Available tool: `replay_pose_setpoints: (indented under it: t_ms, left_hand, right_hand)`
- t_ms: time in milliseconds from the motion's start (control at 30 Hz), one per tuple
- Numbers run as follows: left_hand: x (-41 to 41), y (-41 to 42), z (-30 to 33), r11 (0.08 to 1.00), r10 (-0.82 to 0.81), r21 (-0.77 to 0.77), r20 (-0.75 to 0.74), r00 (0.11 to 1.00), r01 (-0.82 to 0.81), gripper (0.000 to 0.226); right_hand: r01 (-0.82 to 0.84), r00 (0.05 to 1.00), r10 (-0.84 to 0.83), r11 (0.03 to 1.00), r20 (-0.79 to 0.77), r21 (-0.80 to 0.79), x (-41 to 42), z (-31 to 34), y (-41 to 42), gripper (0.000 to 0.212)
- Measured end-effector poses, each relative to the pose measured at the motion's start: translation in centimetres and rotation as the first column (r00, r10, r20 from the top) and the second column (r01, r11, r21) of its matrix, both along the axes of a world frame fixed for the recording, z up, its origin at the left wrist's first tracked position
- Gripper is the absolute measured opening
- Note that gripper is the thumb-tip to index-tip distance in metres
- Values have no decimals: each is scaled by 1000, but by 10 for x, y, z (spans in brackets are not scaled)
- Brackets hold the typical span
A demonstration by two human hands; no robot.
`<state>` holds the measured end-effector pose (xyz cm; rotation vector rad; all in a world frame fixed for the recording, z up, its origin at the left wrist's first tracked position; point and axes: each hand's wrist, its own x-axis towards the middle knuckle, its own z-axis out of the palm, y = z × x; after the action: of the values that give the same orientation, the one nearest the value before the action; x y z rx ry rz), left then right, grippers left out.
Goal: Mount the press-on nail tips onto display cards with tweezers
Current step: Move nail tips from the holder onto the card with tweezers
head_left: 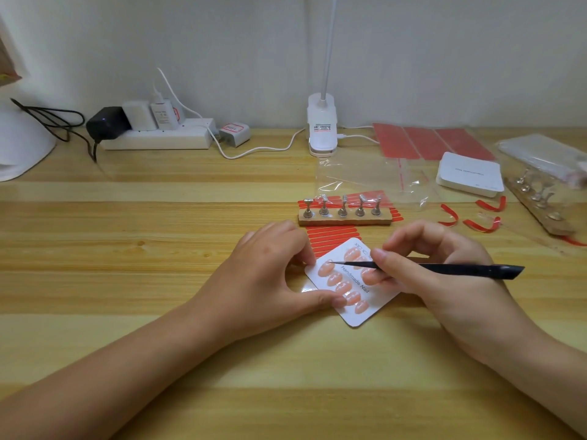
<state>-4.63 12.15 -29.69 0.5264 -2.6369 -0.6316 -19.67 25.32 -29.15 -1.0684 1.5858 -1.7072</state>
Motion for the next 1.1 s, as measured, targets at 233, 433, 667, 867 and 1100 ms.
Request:
replay_pose_setpoints:
  t_ms: [233, 433, 667, 867, 1100]
  left_hand:
    - [0, -1, -1, 1000, -5, -6, -12, 1000, 5, 55]
    - [-1, -2, -1, 1000, -8, -17, -9, 1000, 8, 54]
    - [-1, -1, -2, 999, 4, -54, 11, 1000, -3, 53]
    - [-2, 0, -2, 998, 14, -58, 4, 1000, -14, 53]
    - [-4, 1, -2, 999, 11, -34, -1, 1000, -11, 54]
  right_hand:
    - [-77, 959, 73, 997, -274, -6, -1, -3, 4, 21]
    - [-167, 532, 36, 984, -846, -63, -9, -5, 9, 7]
    - [-17, 864, -87, 979, -496, -203, -1, -3, 9, 12]
    - [-57, 947, 30, 996, -321, -75, 2, -2, 5, 10]
    - [-102, 905, 46, 989, -422, -111, -3, -10, 4, 14]
